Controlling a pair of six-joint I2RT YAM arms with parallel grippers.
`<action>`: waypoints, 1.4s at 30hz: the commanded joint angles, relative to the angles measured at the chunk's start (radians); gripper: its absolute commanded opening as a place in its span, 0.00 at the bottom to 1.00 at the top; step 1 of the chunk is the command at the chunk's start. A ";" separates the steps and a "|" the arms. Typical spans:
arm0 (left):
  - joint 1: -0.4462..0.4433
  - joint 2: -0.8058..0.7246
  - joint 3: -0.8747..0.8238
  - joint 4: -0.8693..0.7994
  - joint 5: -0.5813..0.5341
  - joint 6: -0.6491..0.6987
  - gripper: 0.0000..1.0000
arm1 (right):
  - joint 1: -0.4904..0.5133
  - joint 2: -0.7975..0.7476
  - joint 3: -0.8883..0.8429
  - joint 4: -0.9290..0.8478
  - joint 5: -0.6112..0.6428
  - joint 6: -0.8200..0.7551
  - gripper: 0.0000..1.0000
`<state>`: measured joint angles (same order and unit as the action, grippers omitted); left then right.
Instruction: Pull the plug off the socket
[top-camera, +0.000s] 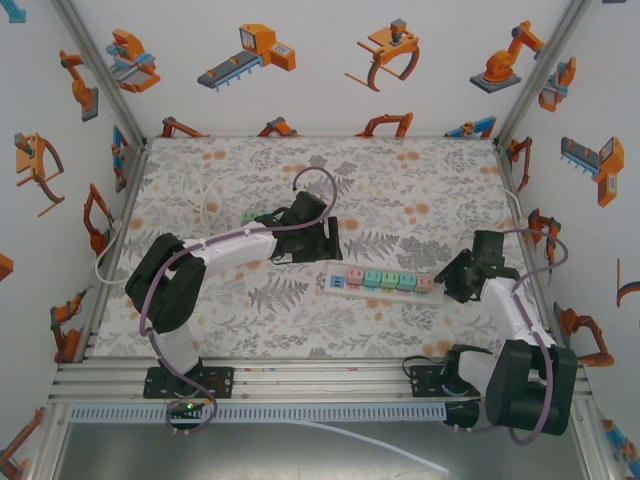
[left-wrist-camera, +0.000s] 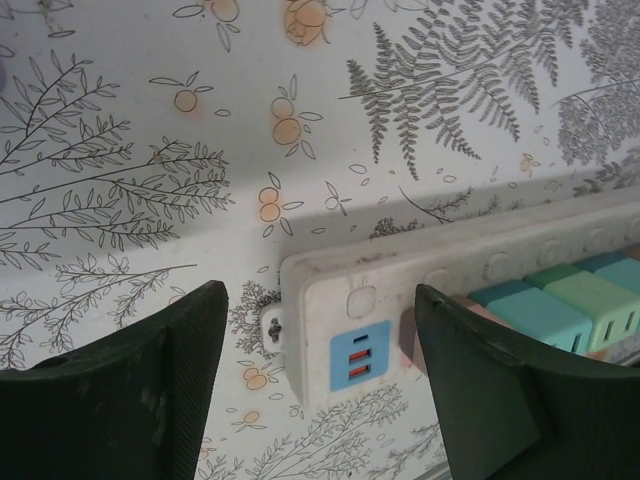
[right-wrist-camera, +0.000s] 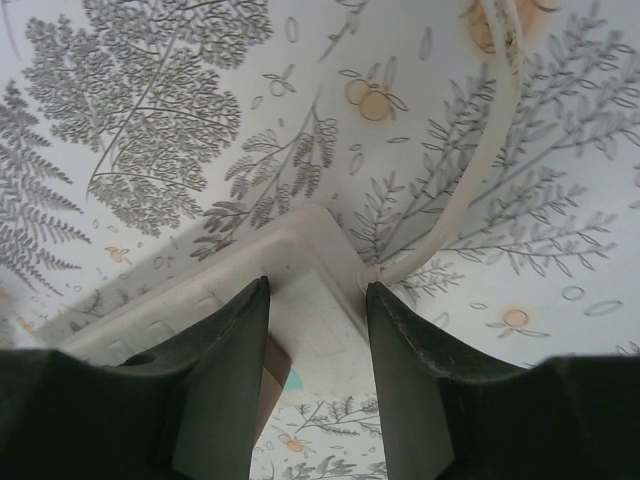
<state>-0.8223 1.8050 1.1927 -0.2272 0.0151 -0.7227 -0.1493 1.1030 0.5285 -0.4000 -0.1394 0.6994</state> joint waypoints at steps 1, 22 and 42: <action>-0.003 0.035 0.028 -0.082 -0.035 -0.038 0.69 | 0.004 0.045 -0.043 0.022 -0.090 -0.026 0.42; -0.026 -0.256 -0.287 -0.139 0.050 -0.223 0.61 | 0.265 -0.248 -0.190 -0.053 0.024 0.398 0.42; -0.028 -0.492 -0.436 -0.309 -0.167 -0.333 0.55 | 0.575 -0.268 -0.217 0.011 0.121 0.644 0.38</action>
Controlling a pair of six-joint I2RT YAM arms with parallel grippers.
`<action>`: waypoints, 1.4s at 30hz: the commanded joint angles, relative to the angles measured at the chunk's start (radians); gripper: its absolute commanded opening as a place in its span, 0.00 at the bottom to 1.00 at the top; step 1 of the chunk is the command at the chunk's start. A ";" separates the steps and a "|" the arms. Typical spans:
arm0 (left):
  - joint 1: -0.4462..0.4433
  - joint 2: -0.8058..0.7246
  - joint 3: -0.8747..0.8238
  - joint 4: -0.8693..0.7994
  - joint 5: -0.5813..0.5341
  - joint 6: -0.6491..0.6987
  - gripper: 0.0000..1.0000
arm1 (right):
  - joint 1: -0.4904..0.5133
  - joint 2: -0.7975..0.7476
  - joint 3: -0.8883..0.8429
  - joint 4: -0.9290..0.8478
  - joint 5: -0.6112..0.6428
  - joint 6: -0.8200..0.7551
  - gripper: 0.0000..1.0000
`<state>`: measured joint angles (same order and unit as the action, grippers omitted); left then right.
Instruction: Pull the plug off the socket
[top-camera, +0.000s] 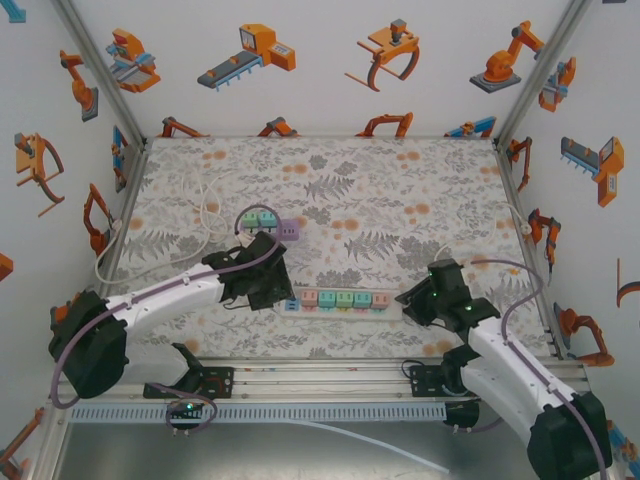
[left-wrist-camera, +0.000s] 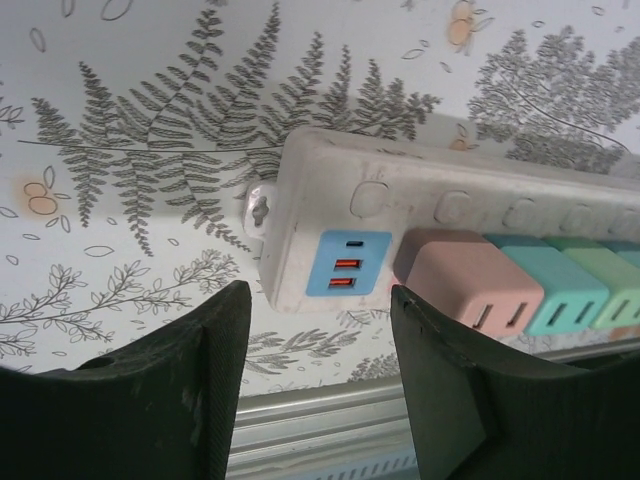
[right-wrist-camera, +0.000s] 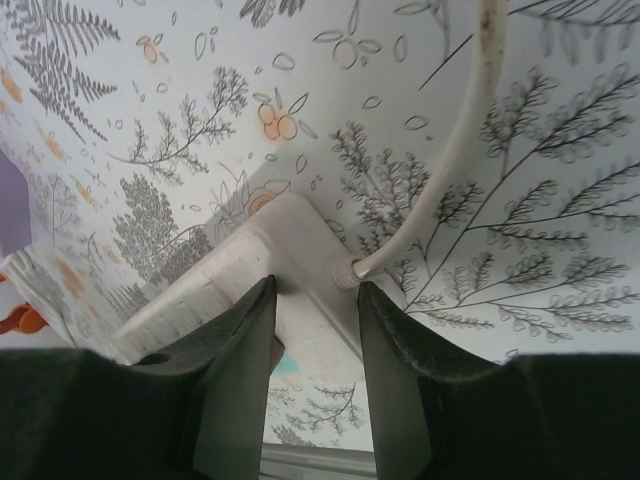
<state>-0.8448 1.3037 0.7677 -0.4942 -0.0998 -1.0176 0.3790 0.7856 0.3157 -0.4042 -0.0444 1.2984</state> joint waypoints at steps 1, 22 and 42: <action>-0.004 0.008 -0.015 -0.053 -0.070 -0.040 0.54 | 0.077 0.079 0.006 0.040 0.035 0.047 0.38; 0.124 -0.412 -0.036 -0.225 -0.117 0.148 0.66 | 0.230 0.105 0.367 0.071 0.221 -0.923 0.68; 0.148 -0.343 -0.149 -0.116 -0.007 0.243 0.69 | 0.263 0.285 0.324 0.077 -0.545 -2.124 0.74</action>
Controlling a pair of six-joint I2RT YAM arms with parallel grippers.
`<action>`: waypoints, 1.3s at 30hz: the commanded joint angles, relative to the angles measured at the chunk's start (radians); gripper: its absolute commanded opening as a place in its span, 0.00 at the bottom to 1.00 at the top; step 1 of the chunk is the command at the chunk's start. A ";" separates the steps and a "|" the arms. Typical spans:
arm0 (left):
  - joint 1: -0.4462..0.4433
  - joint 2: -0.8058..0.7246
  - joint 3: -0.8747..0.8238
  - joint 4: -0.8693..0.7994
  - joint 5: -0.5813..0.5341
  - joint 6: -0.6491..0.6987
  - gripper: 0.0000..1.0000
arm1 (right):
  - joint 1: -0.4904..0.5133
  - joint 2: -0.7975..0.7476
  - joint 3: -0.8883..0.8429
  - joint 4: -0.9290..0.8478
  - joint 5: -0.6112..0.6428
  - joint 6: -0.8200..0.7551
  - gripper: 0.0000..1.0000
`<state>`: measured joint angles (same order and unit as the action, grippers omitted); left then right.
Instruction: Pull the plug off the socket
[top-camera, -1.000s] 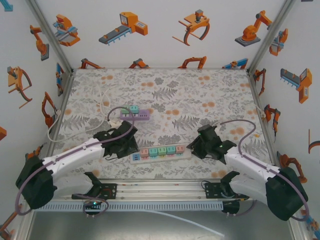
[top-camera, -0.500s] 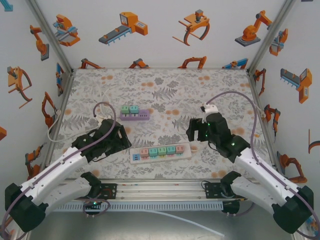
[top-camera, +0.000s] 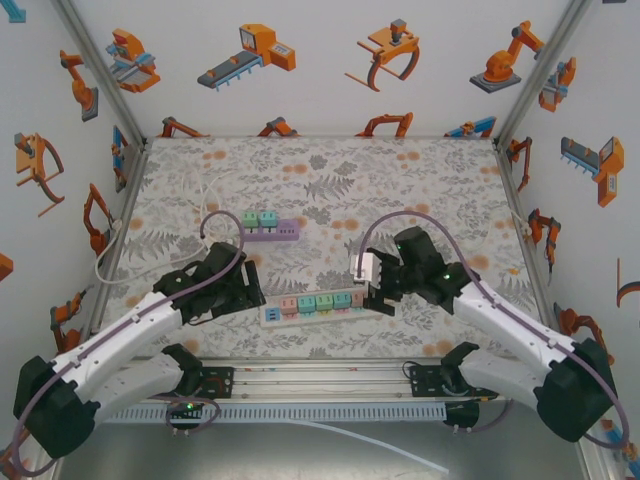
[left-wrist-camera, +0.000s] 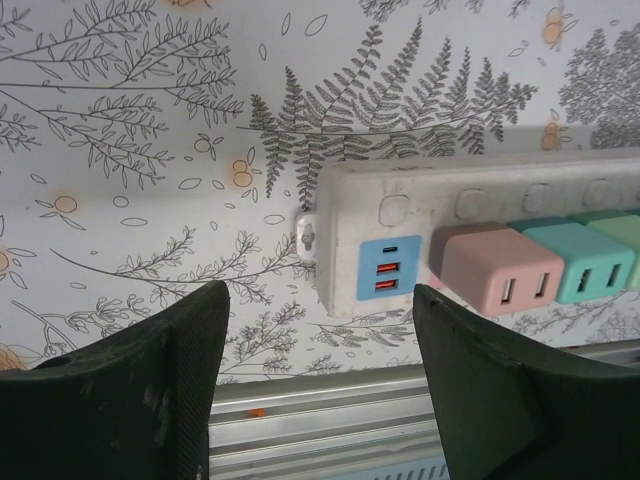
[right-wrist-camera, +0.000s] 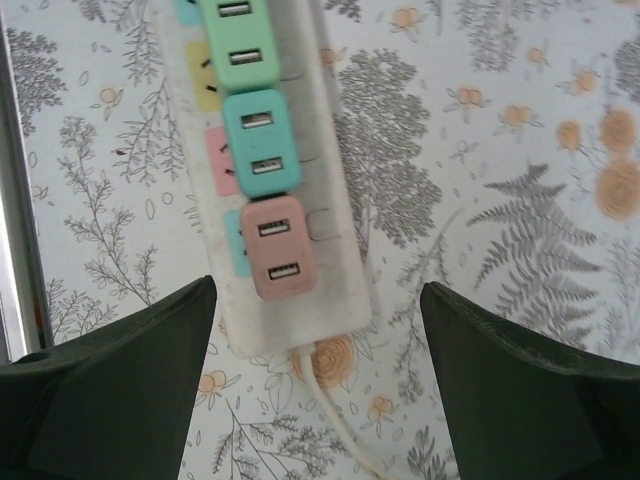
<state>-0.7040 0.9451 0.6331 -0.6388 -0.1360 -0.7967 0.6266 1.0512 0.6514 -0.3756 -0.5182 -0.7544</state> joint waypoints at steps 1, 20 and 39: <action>0.007 0.024 -0.018 0.034 0.038 0.023 0.69 | 0.019 0.033 -0.024 0.080 -0.068 -0.069 0.73; 0.008 0.096 -0.088 0.069 0.058 -0.008 0.69 | 0.036 0.159 -0.035 0.130 -0.124 -0.042 0.37; 0.005 0.233 -0.076 0.032 -0.005 -0.046 0.68 | 0.031 0.177 0.018 0.159 -0.208 0.036 0.23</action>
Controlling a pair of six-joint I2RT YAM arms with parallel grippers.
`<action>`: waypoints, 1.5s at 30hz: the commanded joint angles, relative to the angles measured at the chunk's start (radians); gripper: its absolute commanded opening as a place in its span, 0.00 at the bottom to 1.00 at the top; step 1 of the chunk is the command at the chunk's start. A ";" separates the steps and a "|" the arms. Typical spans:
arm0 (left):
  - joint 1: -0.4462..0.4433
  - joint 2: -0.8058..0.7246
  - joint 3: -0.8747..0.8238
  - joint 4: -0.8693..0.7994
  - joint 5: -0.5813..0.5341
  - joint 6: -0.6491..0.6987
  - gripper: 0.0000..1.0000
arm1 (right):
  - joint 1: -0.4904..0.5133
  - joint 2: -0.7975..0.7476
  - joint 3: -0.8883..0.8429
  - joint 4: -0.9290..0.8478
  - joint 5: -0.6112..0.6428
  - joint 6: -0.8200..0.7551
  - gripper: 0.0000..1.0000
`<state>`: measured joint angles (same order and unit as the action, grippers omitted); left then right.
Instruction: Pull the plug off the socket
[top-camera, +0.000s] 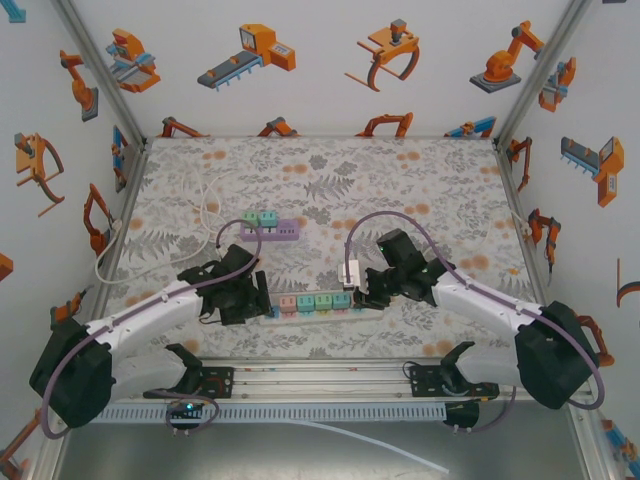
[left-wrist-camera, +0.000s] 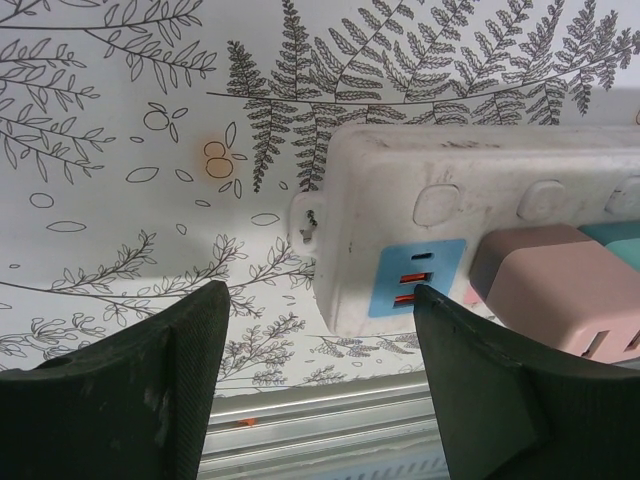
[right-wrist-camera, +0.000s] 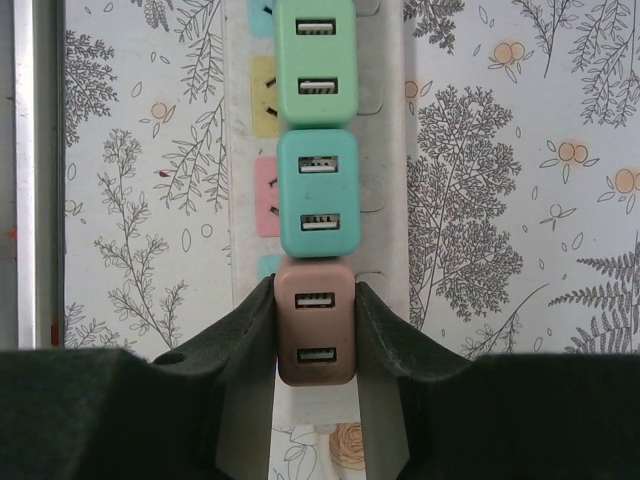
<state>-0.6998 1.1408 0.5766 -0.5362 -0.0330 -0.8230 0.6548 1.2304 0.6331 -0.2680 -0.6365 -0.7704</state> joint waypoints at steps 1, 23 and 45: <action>0.001 0.042 -0.019 -0.076 -0.119 -0.024 0.68 | 0.002 -0.007 0.036 0.056 -0.096 0.055 0.23; -0.022 0.061 0.008 -0.092 -0.178 -0.045 0.67 | 0.017 -0.120 -0.001 -0.026 0.029 0.005 0.18; -0.046 -0.335 0.181 0.134 0.094 0.230 0.73 | -0.043 -0.141 0.042 0.526 0.268 1.095 0.18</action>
<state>-0.7399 0.8215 0.7139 -0.4725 -0.0437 -0.6815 0.6426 1.0428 0.6319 0.1452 -0.4500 -0.0048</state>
